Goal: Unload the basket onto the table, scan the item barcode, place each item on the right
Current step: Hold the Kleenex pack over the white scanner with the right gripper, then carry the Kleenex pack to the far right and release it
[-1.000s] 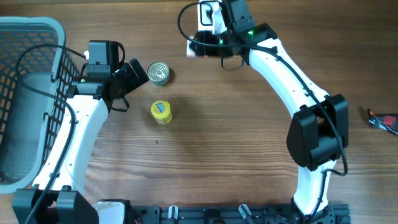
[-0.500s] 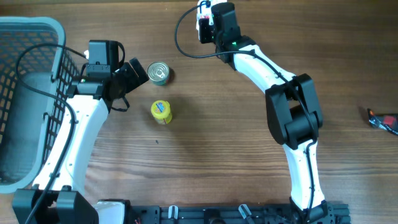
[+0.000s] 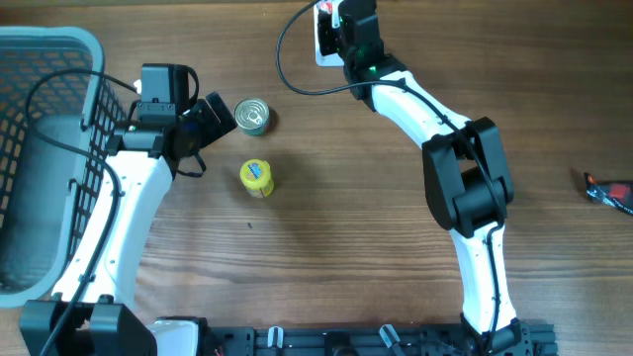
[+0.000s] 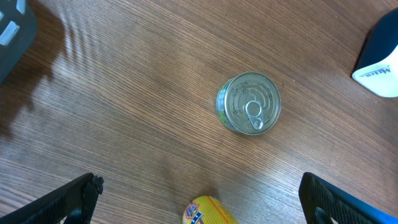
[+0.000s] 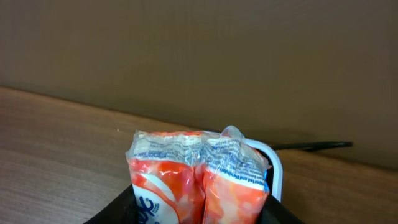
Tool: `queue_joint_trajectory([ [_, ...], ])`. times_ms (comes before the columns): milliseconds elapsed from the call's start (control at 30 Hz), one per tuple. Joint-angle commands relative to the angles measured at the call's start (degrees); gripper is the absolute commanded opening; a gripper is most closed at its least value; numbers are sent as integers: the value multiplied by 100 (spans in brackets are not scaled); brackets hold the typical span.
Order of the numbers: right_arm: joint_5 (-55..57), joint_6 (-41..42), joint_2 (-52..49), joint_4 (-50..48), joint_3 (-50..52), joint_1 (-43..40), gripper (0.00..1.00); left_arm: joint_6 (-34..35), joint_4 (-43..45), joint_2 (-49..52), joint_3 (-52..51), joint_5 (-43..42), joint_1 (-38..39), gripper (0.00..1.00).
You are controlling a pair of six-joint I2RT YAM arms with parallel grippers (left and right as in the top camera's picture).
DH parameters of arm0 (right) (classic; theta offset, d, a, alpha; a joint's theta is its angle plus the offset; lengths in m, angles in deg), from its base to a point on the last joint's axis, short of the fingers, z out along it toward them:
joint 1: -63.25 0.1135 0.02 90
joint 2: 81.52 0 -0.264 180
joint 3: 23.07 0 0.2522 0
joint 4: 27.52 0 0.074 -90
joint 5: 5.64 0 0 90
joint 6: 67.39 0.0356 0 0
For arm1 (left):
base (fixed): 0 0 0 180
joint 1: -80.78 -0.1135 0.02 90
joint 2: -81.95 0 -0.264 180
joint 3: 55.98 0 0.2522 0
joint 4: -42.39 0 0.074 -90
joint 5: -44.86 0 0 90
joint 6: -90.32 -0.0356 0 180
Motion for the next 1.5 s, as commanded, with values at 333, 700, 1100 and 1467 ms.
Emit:
queue_joint_trajectory([
  [333, 232, -448, -190, -415, -92, -66, 50, -85, 0, -90, 9, 59, -4, 100],
  [700, 328, -433, -326, -356, -94, -98, 51, -87, -4, -87, 9, 57, -4, 100],
  [1100, 1784, -660, 2085, 2695, -94, -313, 52, -90, -125, -90, 9, 57, -4, 100],
  [1467, 1661, 533, 2490, 6022, 562, -3373, 62, -90, -240, -90, 9, 55, -4, 100],
])
